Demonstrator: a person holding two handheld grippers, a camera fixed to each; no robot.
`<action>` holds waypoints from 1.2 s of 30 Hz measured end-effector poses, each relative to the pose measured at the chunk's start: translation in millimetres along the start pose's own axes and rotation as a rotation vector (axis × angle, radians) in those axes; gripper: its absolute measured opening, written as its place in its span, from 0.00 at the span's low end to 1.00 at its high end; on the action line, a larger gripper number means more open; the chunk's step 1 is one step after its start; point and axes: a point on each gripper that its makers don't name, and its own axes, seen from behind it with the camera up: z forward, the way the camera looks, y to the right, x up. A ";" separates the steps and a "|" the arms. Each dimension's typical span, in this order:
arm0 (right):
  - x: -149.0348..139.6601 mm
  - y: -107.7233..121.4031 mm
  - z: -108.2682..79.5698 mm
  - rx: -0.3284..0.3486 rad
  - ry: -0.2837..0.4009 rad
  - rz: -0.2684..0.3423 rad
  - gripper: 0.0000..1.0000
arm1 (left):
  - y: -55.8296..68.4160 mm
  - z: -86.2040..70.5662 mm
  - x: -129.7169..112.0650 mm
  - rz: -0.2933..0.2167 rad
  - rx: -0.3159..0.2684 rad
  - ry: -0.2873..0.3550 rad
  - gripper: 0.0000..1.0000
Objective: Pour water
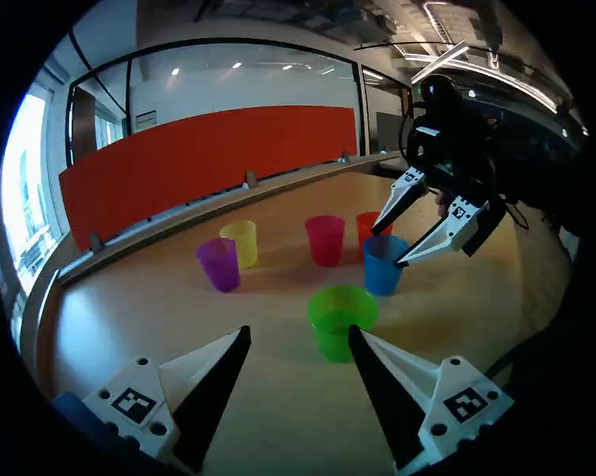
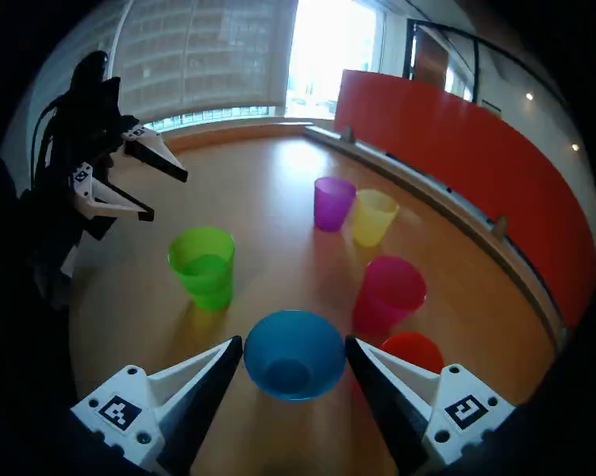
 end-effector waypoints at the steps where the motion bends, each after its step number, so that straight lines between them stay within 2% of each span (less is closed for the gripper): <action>1: 0.9 -0.2 -1.0 -0.001 0.003 0.000 1.00 | -0.6 -0.4 0.1 -0.001 0.002 0.001 0.91; 12: 13.2 -4.9 -20.2 -0.006 0.057 0.011 1.00 | -11.0 -7.3 0.5 -0.021 0.032 0.007 0.91; 18: 19.6 -4.0 -33.1 -0.034 0.094 0.015 1.00 | -15.4 -11.6 5.3 -0.036 0.044 0.021 0.91; 23: 22.5 0.7 -45.7 -0.071 0.127 0.040 1.00 | -23.4 -12.6 8.7 -0.049 0.069 0.034 0.91; 29: 23.7 7.6 -60.5 -0.124 0.166 0.074 1.00 | -40.1 -14.5 12.8 -0.084 0.120 0.056 0.91; 36: 27.1 27.7 -76.3 -0.236 0.231 0.127 1.00 | -67.9 -20.7 14.8 -0.161 0.211 0.083 0.91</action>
